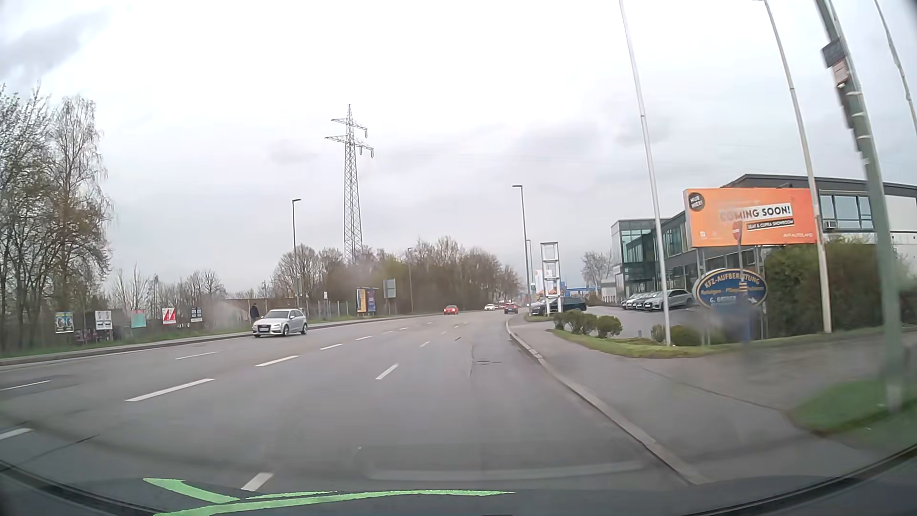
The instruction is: Follow the waypoints while adhering to traffic rules and regulations
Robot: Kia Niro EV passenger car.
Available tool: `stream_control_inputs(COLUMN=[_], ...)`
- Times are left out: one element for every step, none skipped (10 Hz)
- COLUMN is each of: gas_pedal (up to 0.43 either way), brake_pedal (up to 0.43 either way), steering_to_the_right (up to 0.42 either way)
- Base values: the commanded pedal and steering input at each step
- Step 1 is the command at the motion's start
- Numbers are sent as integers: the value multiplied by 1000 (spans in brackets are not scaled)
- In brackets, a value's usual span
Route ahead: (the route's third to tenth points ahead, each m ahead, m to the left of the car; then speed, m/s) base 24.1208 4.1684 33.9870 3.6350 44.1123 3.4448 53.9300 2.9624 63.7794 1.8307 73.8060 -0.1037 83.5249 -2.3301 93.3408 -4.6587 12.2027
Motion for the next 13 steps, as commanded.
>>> stream_control_inputs(gas_pedal=[98, 98, 98, 98, 98, 98, 98, 98, 98, 98, 98, 98, 98], brake_pedal=[0, 0, 0, 0, 0, 0, 0, 0, 0, 0, 0, 0, 0], steering_to_the_right=[3, 4, 4, 3, 3, 3, 3, 3, 4, 5, 5, 6, 6])
